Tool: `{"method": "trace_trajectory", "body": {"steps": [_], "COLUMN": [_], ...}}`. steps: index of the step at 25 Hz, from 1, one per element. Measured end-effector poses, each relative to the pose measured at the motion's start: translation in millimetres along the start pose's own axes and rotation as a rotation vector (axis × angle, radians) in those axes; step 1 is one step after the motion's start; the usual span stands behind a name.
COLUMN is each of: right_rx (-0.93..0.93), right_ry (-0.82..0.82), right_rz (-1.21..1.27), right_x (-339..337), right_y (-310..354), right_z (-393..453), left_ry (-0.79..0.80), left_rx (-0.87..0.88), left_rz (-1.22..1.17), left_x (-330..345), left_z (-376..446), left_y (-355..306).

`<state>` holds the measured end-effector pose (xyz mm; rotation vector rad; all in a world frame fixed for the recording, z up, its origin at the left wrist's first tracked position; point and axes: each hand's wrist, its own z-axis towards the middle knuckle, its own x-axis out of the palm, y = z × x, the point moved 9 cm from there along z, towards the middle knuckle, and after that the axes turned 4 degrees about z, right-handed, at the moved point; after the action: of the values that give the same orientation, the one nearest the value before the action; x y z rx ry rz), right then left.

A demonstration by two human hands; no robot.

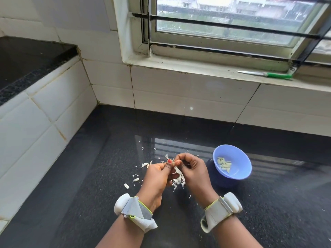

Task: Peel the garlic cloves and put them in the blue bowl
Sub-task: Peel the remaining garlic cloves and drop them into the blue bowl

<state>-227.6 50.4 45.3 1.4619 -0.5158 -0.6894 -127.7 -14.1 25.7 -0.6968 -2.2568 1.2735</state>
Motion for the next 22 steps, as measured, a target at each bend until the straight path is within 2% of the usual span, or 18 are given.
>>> {"method": "trace_trajectory", "body": {"steps": [3,6,10,14,16,19,22], "right_rx": [0.103,0.163,0.200,0.162,0.128,0.184,0.257], "right_ry": [0.016,-0.047,-0.145,-0.106,-0.080,-0.160,-0.267], "right_rz": [0.169,0.210,0.089,0.176,0.105,0.151,0.091], "right_x": [9.0,7.1,-6.1,-2.0,2.2,-6.8,-31.4], "right_y": [-10.5,-16.6,-19.2,-12.0,-9.2,-17.8,-30.8], "right_z": [-2.2,-3.6,-7.7,-8.6,-8.9,-10.0,-8.6], "left_ry": [-0.034,-0.091,-0.157,-0.182,-0.171,-0.178,-0.229], "left_rx": [0.013,0.026,0.078,0.102,0.076,0.039,0.142], "left_rz": [-0.019,-0.046,-0.041,-0.042,-0.091,-0.145,0.066], "left_x": [0.8,-3.4,-11.7,-13.7,-9.4,-14.7,-43.5], "left_z": [-2.3,-1.5,0.1,1.4,3.9,11.9,23.5], "left_y": [0.1,0.3,-4.2,-3.4,1.9,13.7,10.7]}}
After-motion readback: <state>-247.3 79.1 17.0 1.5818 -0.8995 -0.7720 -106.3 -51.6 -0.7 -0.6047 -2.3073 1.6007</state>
